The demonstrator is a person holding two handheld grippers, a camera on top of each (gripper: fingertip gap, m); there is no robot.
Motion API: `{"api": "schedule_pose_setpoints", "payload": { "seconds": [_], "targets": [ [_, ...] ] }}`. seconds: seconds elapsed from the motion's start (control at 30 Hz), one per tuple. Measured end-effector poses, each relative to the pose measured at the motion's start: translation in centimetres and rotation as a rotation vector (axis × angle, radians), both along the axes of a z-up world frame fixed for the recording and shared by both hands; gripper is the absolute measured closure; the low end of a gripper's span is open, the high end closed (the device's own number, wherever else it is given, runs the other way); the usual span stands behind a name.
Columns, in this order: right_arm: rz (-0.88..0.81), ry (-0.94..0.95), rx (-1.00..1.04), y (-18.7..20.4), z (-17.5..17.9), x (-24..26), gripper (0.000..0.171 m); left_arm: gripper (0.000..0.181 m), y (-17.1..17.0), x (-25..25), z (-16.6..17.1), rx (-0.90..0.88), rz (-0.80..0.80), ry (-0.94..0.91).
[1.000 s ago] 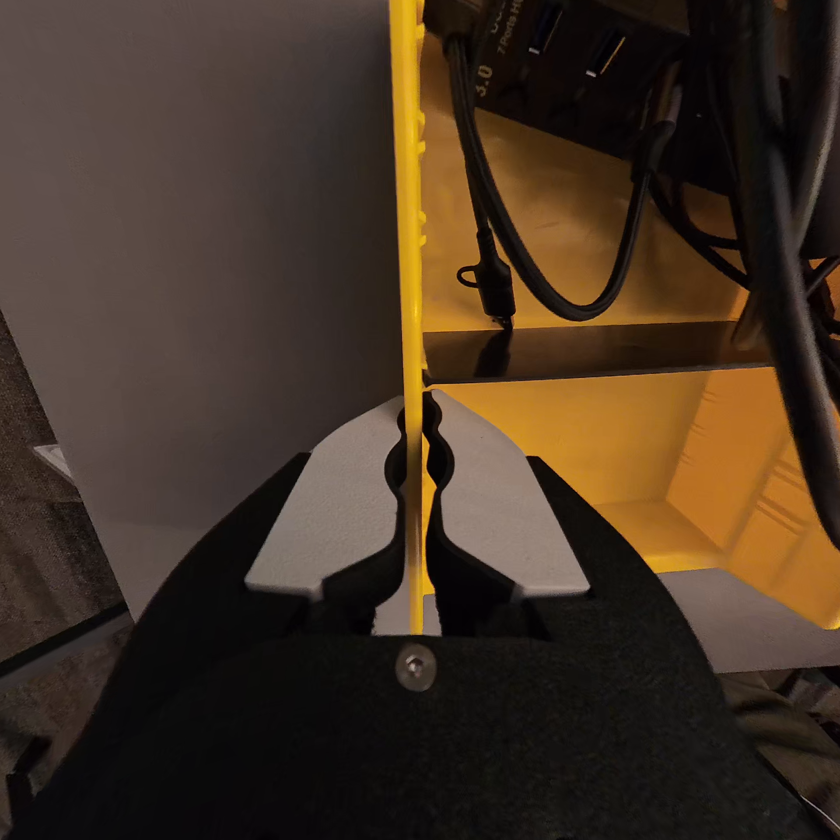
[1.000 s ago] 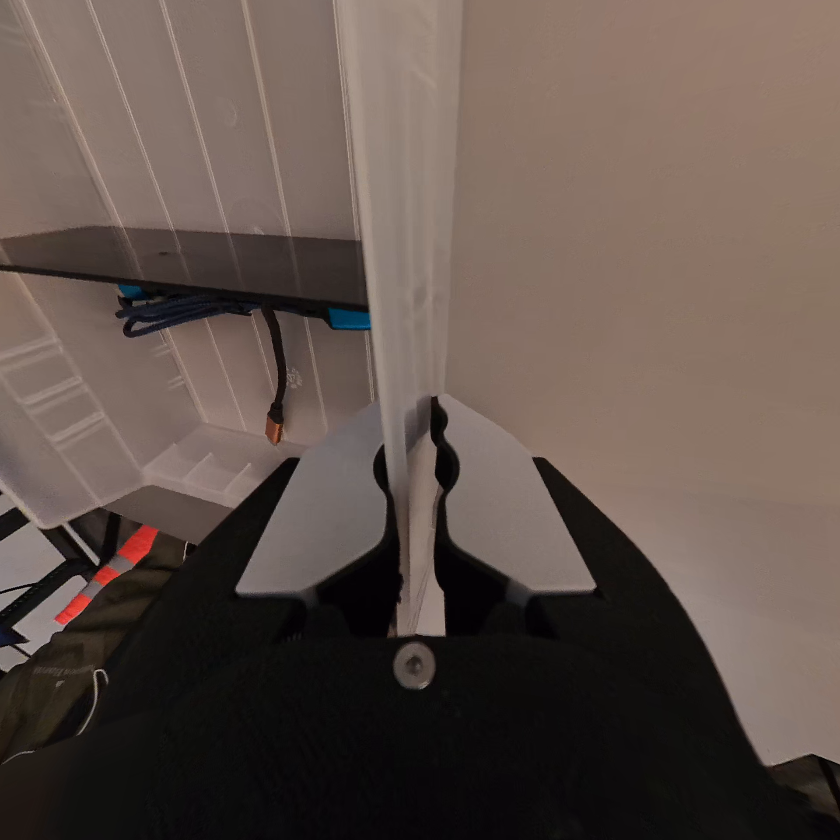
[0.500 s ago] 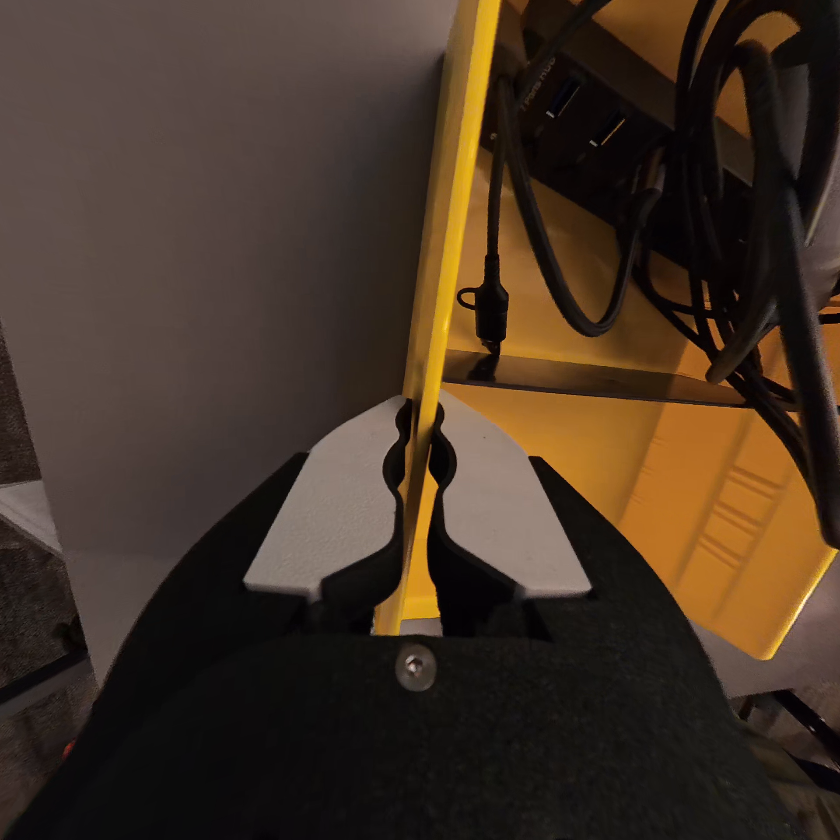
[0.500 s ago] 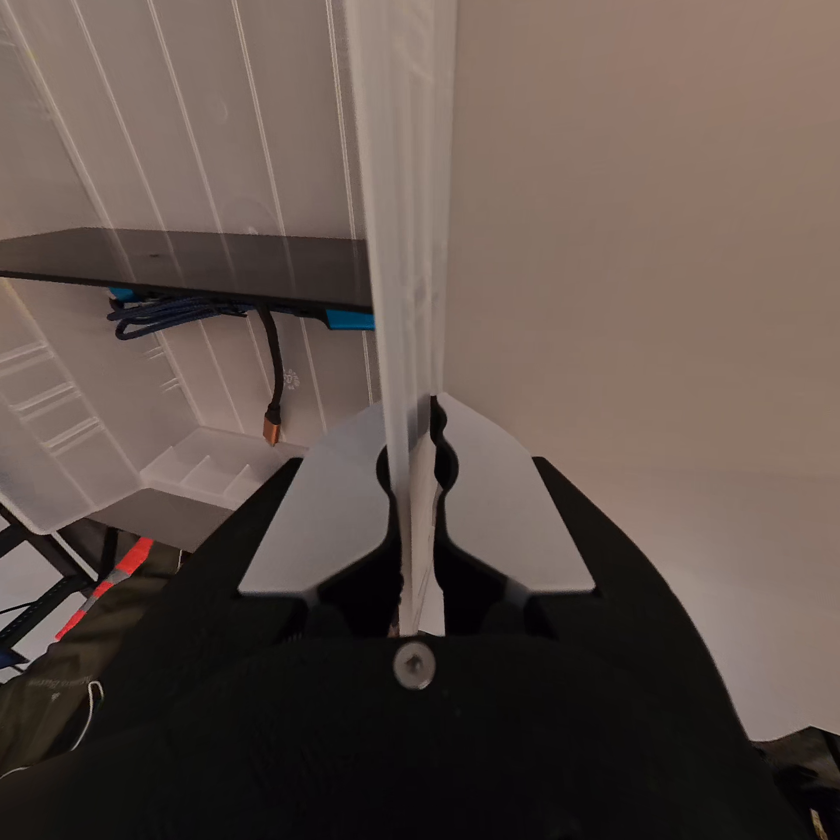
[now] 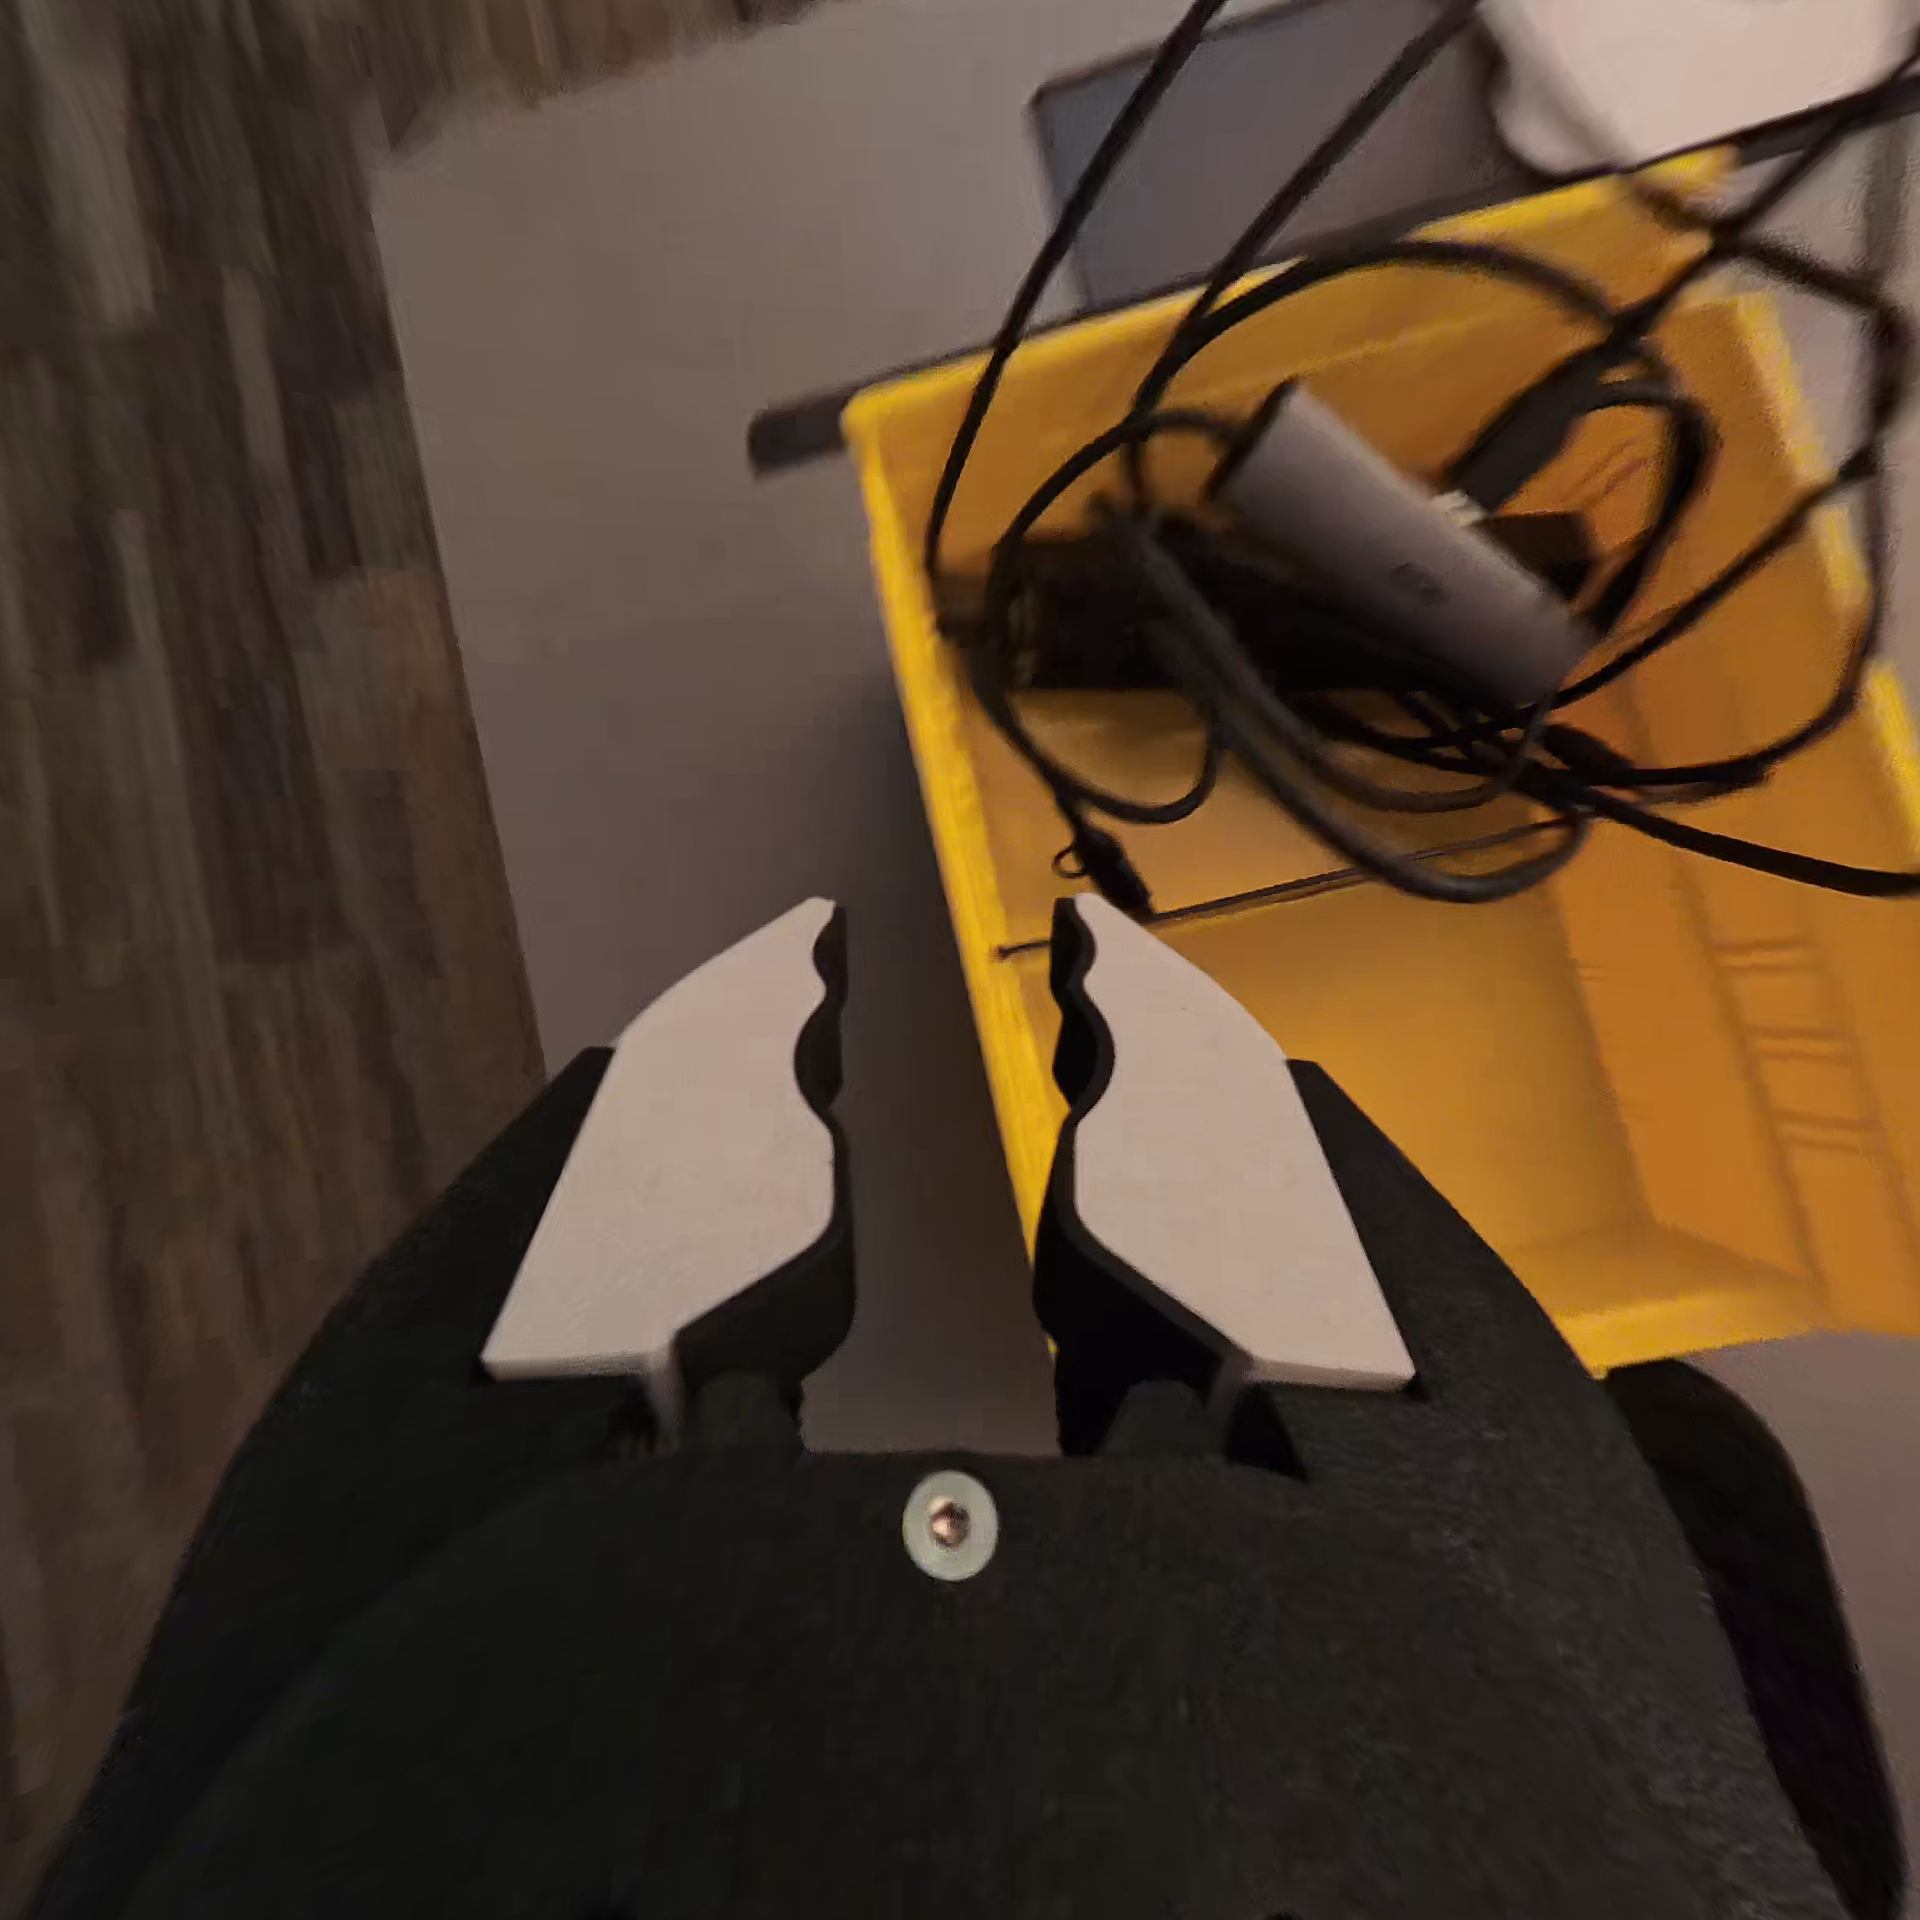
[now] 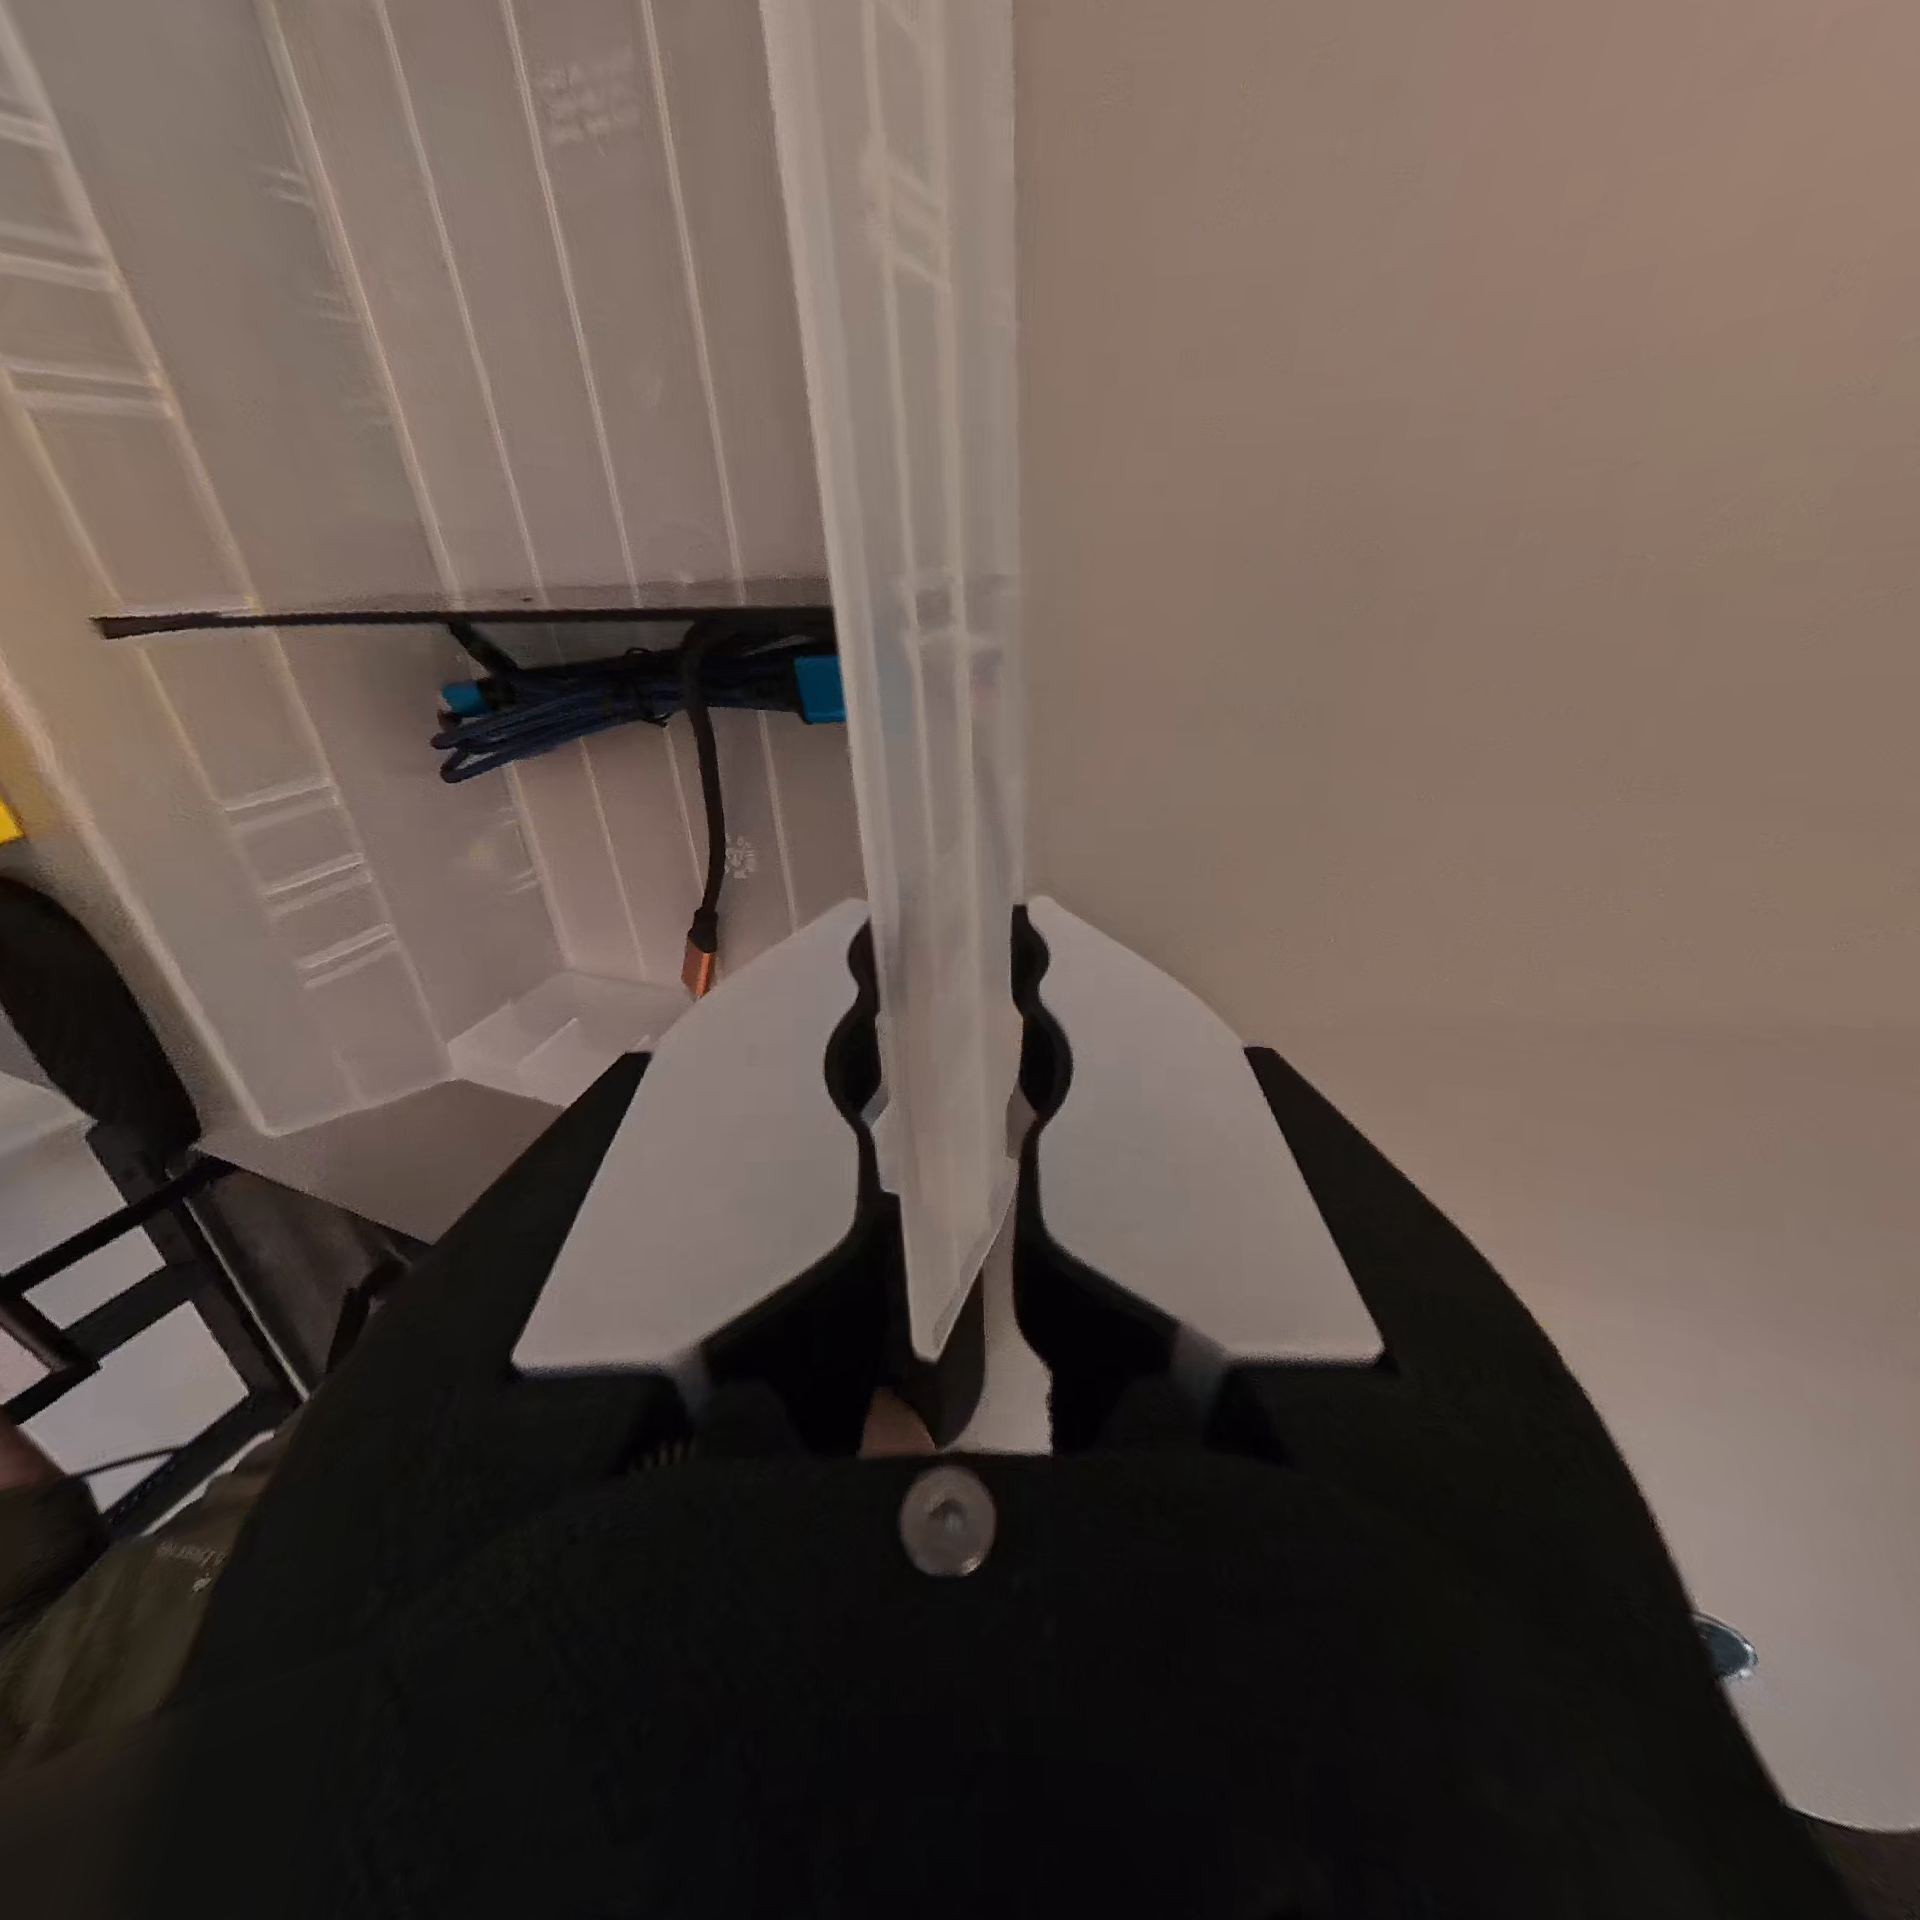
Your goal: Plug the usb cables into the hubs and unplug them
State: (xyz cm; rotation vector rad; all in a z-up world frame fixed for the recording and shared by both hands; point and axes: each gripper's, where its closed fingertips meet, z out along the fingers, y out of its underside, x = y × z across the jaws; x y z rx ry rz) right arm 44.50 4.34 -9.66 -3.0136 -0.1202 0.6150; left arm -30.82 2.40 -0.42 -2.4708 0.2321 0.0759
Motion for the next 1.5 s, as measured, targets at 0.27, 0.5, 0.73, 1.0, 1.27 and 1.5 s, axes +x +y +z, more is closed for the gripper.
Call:
{"api": "schedule_pose_setpoints", "payload": {
  "seconds": [0.27,0.5,0.73,1.0,1.27,1.5],
  "targets": [
    [-0.088,0.207,0.396,0.9,8.4,1.2,0.15,0.134,2.9,9.1,3.6,0.235,-0.534,0.352],
    [-0.034,0.685,1.175,0.9,24.1,1.0,0.156,0.137,4.9,10.8,-0.7,-0.032,-0.778,0.546],
    [0.009,0.63,1.688,-1.0,28.6,1.0,0.146,0.138,7.0,9.6,-2.2,-0.114,-0.955,0.811],
    [-0.004,0.533,1.509,3.7,24.5,-0.3,0.146,0.139,8.5,9.5,-4.3,-0.184,-1.119,0.916],
    [0.096,0.443,1.462,4.2,23.1,-2.4,0.146,0.14,10.0,10.0,-4.0,-0.163,-1.261,0.98],
    [0.102,0.415,1.431,4.5,22.4,-2.5,0.146,0.146,9.7,9.8,-5.1,-0.208,-1.359,1.047]
  ]
}}
